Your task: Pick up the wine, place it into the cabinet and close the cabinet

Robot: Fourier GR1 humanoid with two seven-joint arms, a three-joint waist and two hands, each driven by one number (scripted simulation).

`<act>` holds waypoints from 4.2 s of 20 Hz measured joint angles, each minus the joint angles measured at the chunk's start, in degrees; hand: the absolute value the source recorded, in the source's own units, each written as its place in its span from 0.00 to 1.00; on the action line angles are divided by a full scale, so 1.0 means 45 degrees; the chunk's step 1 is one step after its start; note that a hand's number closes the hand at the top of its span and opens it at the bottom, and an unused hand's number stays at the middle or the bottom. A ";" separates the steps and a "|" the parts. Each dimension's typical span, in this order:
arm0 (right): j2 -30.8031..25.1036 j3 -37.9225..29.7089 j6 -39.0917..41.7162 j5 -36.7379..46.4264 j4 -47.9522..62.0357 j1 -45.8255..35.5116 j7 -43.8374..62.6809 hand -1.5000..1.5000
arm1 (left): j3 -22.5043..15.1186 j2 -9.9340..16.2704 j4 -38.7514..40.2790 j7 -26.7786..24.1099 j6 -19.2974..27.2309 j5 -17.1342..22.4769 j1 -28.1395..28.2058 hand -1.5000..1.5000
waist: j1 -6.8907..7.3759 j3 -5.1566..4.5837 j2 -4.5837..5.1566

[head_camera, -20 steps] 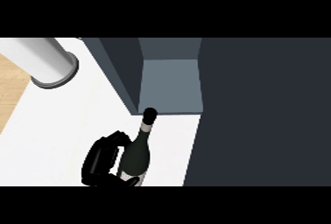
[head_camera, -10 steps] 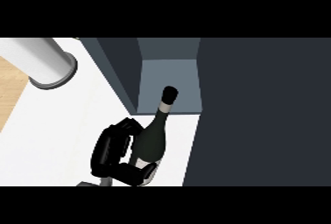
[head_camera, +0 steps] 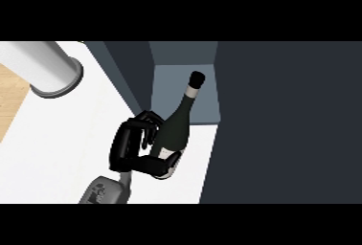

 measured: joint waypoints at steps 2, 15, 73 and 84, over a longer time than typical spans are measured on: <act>0.0035 0.0074 -0.0016 -0.0023 0.0009 0.0144 -0.0196 0.00 | 0.0166 -0.0013 0.0598 -0.0146 0.0055 0.0010 -0.0480 1.00 | -0.0015 0.0000 0.0005; -0.0153 -0.0073 0.0360 -0.0251 0.0028 0.0900 -0.1102 0.00 | 0.0789 -0.0062 0.4398 -0.0629 0.0212 0.0694 -0.3687 1.00 | -0.0145 -0.0003 0.0045; 0.0086 -0.0131 0.2386 -0.1053 0.0288 0.2685 -0.4186 0.00 | 0.1614 0.0835 1.6466 -0.3191 0.3571 0.3818 -1.2354 0.00 | -0.1376 -0.0020 0.0547; 0.0101 -0.0189 0.2426 -0.1087 0.0268 0.2996 -0.4333 0.00 | 0.2577 0.0718 1.5720 -0.3956 0.0927 0.4645 -1.2795 1.00 | -0.1154 -0.0034 0.0437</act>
